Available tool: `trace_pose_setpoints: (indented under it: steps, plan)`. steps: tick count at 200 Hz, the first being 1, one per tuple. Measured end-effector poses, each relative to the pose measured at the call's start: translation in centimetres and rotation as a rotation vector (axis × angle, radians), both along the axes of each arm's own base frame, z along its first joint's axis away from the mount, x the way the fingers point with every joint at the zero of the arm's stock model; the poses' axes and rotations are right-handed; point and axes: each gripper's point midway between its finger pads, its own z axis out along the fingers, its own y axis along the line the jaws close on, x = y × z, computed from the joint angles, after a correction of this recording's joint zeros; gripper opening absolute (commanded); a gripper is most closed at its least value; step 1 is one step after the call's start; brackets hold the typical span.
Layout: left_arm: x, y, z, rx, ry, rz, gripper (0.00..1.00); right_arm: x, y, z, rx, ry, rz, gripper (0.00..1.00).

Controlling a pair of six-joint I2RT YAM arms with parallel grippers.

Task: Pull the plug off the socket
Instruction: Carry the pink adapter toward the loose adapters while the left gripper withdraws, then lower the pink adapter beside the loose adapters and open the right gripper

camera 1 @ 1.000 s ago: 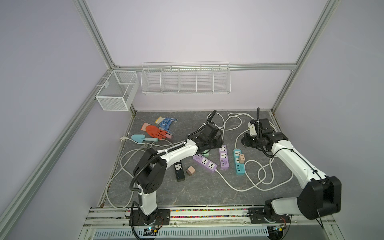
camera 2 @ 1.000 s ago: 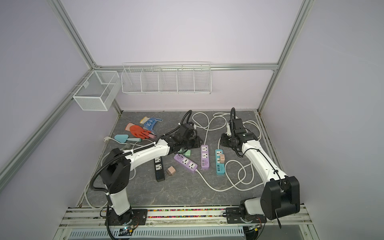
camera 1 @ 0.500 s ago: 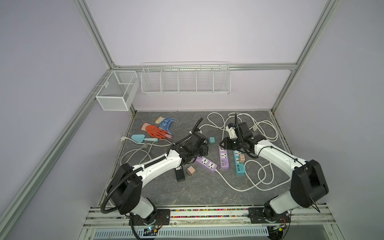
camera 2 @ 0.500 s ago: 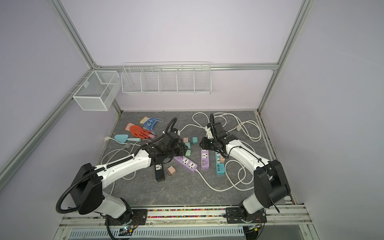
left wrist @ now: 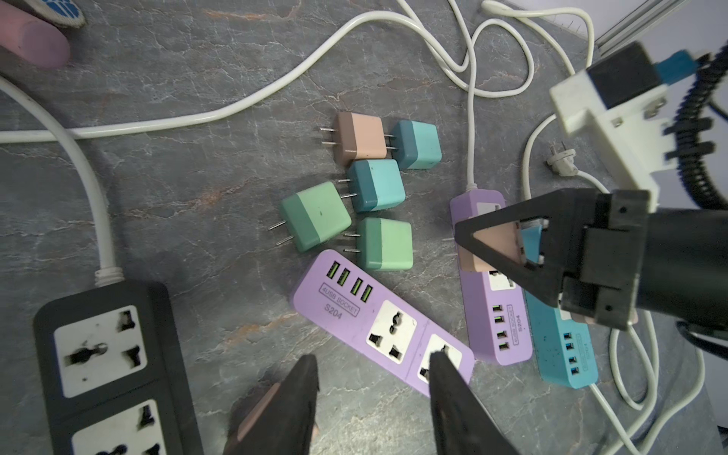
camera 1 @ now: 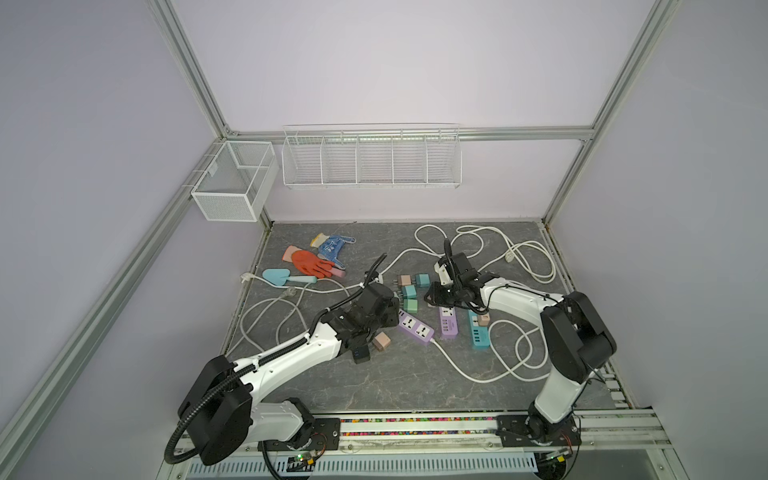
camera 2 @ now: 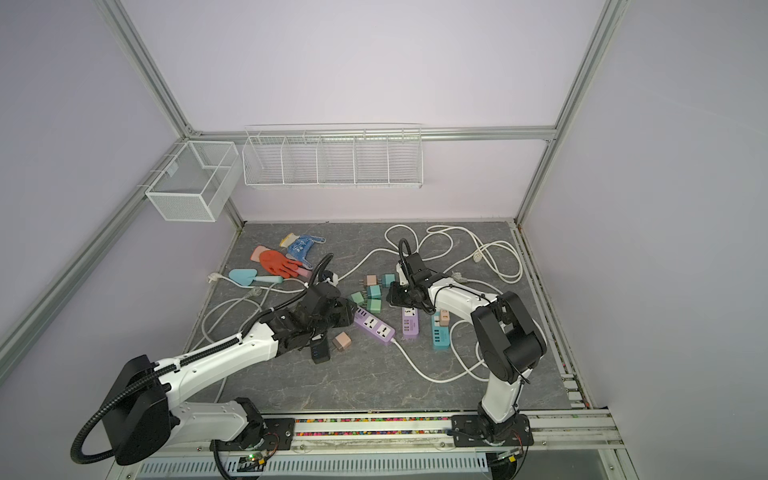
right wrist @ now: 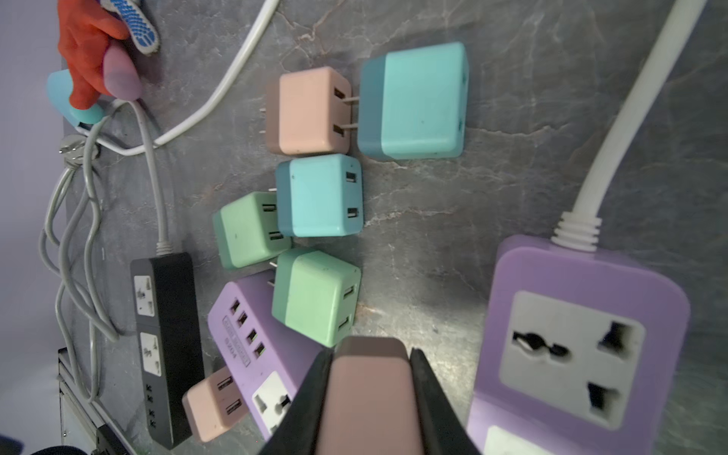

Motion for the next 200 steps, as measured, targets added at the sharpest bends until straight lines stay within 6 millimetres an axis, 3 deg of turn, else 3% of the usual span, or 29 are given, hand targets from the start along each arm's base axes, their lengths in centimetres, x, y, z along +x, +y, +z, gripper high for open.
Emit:
trace_pose_setpoints:
  steps: [103,200]
  plan:
    - [0.3,0.4,-0.4,-0.03,-0.017,0.038,0.53,1.7,2.2,-2.0,0.03,0.001,0.027,0.15]
    - [0.4,0.0,-2.6,0.002,0.03,0.039,0.54,2.0,2.2,-2.2,0.015,0.0,0.037,0.4]
